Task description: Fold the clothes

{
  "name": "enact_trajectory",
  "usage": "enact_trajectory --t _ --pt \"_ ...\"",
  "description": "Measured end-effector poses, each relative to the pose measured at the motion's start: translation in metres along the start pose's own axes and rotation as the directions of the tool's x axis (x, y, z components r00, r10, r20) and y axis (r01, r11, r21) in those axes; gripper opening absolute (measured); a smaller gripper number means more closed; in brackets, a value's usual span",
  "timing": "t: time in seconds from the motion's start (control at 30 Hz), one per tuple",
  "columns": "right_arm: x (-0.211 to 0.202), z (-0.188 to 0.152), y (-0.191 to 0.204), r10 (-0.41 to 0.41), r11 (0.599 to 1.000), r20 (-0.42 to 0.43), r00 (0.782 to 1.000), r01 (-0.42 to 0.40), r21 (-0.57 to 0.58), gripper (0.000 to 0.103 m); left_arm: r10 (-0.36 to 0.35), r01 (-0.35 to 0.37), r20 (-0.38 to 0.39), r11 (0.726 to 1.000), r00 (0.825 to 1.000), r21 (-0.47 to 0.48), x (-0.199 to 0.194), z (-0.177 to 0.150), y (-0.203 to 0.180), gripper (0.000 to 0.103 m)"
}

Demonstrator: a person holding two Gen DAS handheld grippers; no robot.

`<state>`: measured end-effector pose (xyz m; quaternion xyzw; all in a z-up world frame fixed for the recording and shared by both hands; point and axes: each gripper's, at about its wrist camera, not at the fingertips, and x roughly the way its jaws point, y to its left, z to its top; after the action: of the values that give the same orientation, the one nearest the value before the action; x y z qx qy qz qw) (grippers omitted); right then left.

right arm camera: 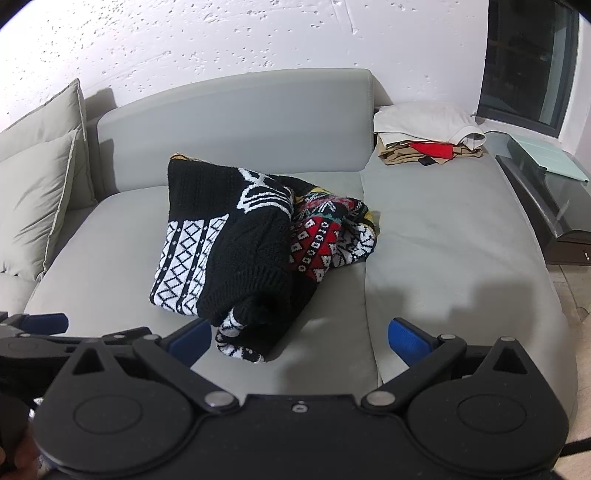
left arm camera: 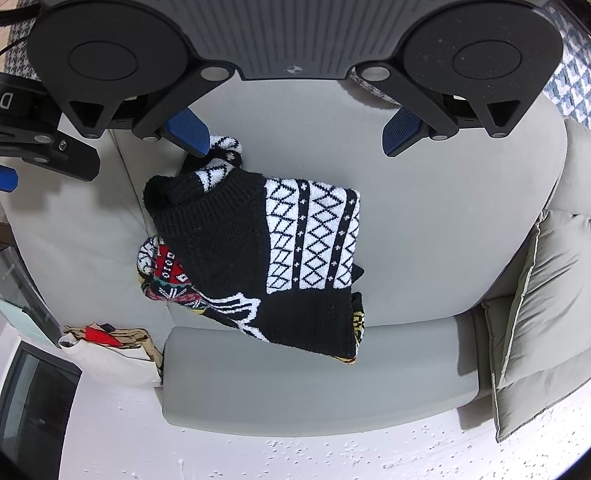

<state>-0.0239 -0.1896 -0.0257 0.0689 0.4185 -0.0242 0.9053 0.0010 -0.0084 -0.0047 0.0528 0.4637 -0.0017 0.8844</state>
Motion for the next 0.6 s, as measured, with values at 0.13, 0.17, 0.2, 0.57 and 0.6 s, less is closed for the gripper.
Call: enact_trajectory --t 0.13,0.17,0.2,0.57,0.6 --pt "0.0001 -0.0003 -0.001 0.0 1.0 0.002 1.0 0.0 0.003 0.103 0.002 -0.002 -0.001 1.0 1.0 -0.002 0.0009 -0.0006 0.0006 0.1" --pt "0.0004 -0.0005 -0.0013 0.0 1.0 0.002 1.0 0.0 0.003 0.103 0.003 -0.003 -0.002 1.0 1.0 -0.003 0.0011 -0.0007 0.0008 0.101" --pt "0.0004 -0.0006 -0.0015 0.0 1.0 0.002 1.0 0.0 0.004 0.103 0.003 -0.003 -0.002 1.0 1.0 -0.004 0.0013 -0.0007 0.001 0.1" --pt "0.0009 -0.0002 -0.002 -0.003 1.0 0.0 1.0 0.003 0.005 0.103 0.003 -0.003 -0.007 1.0 1.0 -0.004 0.003 -0.0016 0.0026 0.1" --pt "0.0011 -0.0004 -0.002 -0.003 1.0 0.001 1.0 0.003 0.006 0.103 0.002 -0.002 -0.008 1.0 1.0 -0.004 0.0031 -0.0016 0.0027 0.1"
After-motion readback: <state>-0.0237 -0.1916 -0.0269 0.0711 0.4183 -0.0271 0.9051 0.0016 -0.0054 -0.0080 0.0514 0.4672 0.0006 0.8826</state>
